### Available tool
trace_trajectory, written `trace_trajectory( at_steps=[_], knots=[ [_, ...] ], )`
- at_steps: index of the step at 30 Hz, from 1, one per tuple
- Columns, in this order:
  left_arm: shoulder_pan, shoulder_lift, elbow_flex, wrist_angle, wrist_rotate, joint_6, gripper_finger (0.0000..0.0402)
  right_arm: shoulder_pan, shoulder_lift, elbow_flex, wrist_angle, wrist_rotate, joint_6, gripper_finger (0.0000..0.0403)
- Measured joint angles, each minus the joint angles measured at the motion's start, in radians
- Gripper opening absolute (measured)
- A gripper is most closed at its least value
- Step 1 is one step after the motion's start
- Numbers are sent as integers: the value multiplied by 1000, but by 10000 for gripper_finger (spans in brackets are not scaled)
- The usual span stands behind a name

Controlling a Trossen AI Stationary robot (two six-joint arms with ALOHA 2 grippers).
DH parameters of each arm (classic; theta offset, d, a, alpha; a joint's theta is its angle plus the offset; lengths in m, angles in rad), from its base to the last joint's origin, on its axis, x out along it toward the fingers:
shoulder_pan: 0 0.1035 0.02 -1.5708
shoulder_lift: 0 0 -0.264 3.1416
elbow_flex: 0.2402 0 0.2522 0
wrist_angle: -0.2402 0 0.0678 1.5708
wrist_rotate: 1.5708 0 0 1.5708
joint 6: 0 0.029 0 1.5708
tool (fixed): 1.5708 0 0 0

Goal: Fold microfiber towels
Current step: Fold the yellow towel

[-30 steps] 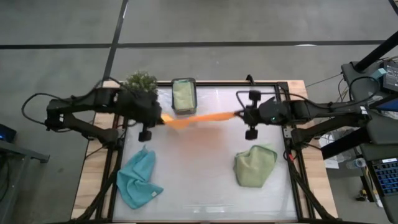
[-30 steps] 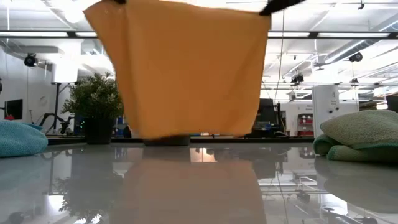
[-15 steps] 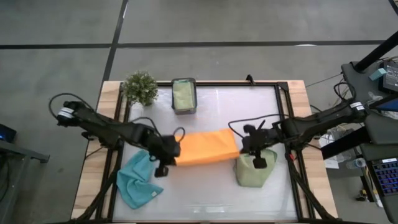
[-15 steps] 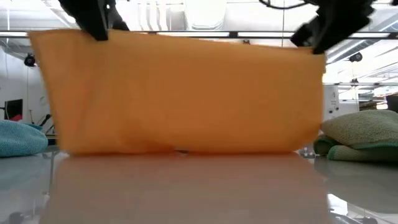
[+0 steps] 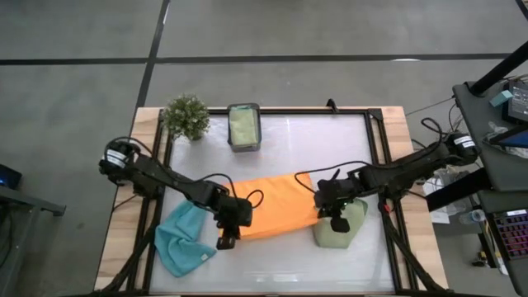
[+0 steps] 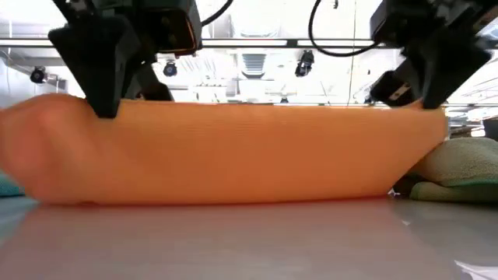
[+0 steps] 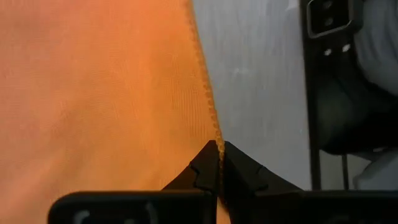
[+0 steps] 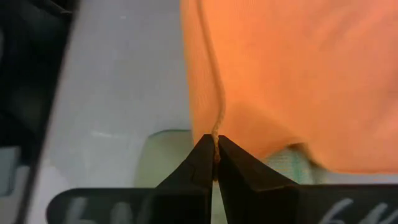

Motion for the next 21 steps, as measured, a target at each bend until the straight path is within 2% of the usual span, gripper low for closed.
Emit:
trace_trajectory(
  at_steps=[9, 18, 21],
  knots=[
    [82, -49, -9, -214, -123, 72, 0, -116, 26, 18, -22, 163, -73, 8],
    [185, -53, -24, -234, -175, 212, 0, -227, 36, 17, -33, 198, -131, 8],
    [221, -54, -25, -238, -200, 262, 0, -247, 37, 17, -36, 245, -139, 8]
  ],
)
